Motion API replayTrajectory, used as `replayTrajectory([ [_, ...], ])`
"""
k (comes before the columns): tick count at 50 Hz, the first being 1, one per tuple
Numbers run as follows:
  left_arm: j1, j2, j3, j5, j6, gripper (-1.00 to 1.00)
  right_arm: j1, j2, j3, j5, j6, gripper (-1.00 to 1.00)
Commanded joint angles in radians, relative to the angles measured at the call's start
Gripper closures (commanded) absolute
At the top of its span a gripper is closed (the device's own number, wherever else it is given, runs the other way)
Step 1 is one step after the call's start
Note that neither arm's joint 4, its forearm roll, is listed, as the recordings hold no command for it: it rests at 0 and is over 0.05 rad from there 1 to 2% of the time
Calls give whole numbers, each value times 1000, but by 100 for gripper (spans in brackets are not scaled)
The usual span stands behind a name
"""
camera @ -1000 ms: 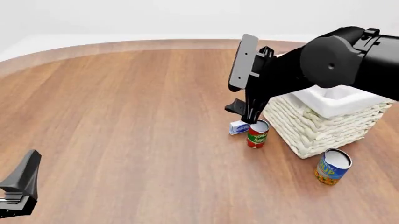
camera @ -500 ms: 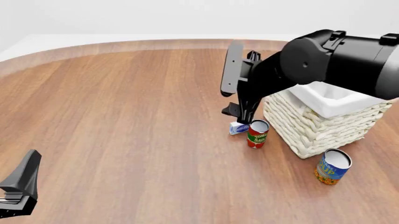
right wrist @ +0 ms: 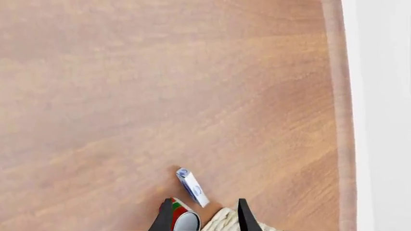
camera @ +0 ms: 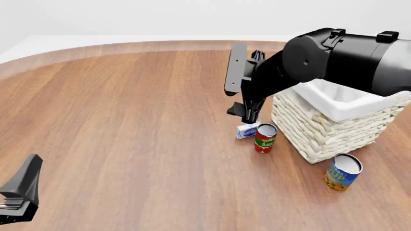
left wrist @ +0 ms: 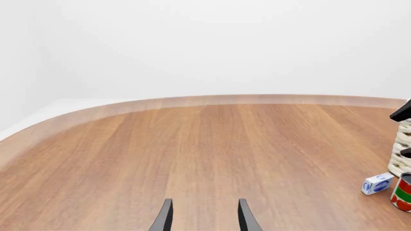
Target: Pick up the alphabet soup and the cream cheese box, and put them in the basket.
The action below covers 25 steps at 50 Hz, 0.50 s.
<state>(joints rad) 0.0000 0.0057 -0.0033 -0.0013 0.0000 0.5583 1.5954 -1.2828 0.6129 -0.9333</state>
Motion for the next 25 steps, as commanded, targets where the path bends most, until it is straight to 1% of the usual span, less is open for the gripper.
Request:
replayTrajectory([
  [1,0,2,-1,0,0,-100,-25,36,-39,8,-16,-100],
  [5,0,2,-1,0,0,-100,-26,46,-39,4,-24,-100],
  [18,0,2,-1,0,0,-100,-17,78,-31,-1,-18,-100],
  [20,0,2,-1,0,0,-100,-20,81,-44,19,-25,-100],
  [22,0,2,-1,0,0,-100,-26,96,-24,-8,-33,-100],
  [25,0,2,-1,0,0,-100,-33,107,-19,-10,-43,-100],
])
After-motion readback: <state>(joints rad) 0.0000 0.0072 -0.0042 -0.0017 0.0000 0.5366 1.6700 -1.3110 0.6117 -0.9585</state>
